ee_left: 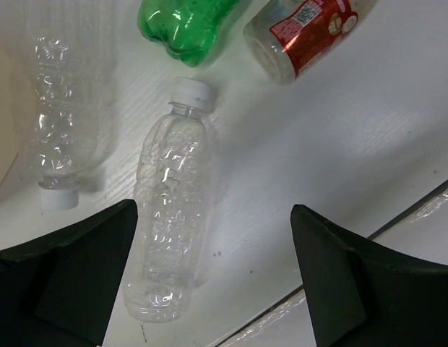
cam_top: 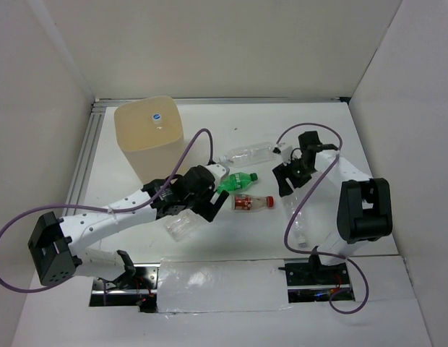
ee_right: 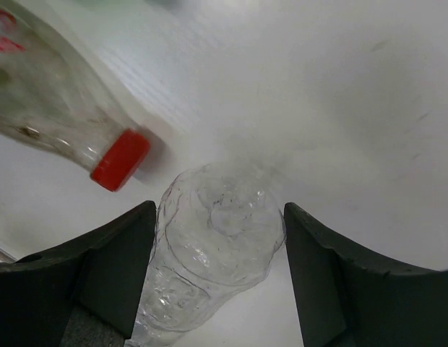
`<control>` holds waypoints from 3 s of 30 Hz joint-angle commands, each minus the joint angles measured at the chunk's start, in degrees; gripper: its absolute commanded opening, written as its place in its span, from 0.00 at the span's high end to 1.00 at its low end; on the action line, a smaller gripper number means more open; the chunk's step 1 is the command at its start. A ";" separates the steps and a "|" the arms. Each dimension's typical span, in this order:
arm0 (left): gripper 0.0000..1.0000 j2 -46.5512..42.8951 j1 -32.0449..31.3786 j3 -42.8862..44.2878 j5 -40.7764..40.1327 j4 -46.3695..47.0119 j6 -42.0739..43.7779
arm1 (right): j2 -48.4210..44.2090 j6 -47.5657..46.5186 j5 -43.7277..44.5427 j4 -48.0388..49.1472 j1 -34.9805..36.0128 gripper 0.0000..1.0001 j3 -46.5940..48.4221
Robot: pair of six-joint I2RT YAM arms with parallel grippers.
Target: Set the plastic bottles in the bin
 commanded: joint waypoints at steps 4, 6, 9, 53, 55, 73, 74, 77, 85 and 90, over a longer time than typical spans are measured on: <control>0.00 -0.72 0.35 -2.53 -0.59 0.22 -3.21 | -2.98 -4.70 -6.75 -4.74 -1.31 0.63 16.62; 0.00 -1.33 0.34 -3.23 -0.59 -0.30 -4.61 | -2.28 -4.70 -9.20 -6.24 -1.83 0.64 22.17; 0.00 -1.33 -0.97 -4.37 -1.29 -0.92 -6.55 | 0.34 -3.49 -13.33 -7.65 -1.83 0.64 34.91; 0.00 -6.52 -9.24 -10.44 -12.97 -4.97 -23.52 | 33.14 29.68 -14.14 39.64 33.15 0.16 81.87; 0.00 -4.94 -9.24 -10.44 -13.59 -4.97 -22.82 | 33.67 29.66 -14.14 37.96 33.15 0.06 82.66; 0.00 13.24 3.07 -7.81 -12.20 8.12 -5.78 | -3.31 18.95 -23.18 24.51 0.73 0.01 27.42; 0.00 14.21 3.67 -7.81 -11.23 8.13 -5.16 | -7.07 18.16 -23.71 24.51 -0.59 0.01 23.91; 0.05 17.99 3.68 -7.20 -10.43 8.66 -3.75 | -12.80 17.54 -24.41 24.51 -1.83 0.01 13.43; 0.67 14.33 -1.50 -0.97 -6.57 5.15 -3.04 | -19.93 9.55 -26.44 17.68 -2.89 0.18 4.28; 0.94 6.85 -2.74 11.69 -5.86 3.56 -3.04 | -23.19 -2.41 -31.09 13.00 -6.22 0.62 -0.38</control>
